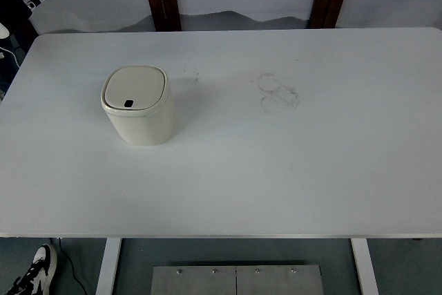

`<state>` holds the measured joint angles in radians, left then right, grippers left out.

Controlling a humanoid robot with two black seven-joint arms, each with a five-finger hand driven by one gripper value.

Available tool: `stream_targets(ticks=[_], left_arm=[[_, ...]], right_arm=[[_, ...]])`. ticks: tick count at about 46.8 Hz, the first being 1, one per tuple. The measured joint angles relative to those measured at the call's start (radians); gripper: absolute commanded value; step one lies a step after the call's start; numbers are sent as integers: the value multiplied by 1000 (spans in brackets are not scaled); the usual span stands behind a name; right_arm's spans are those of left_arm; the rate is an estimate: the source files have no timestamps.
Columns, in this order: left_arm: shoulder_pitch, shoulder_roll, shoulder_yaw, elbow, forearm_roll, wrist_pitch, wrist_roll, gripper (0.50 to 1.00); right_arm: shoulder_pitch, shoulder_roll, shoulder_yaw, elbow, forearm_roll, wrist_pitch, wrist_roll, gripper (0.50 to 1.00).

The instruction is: Open trash bin

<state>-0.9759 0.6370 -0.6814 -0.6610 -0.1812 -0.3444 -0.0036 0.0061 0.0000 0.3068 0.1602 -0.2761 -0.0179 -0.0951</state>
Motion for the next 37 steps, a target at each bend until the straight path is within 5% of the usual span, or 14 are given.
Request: stream_targets(ticks=[37], left_arm=[[-2,-22,0,-4,-1,3,3,1000]], right_arm=[[-3,0,0,1,-1,-1,0,995]])
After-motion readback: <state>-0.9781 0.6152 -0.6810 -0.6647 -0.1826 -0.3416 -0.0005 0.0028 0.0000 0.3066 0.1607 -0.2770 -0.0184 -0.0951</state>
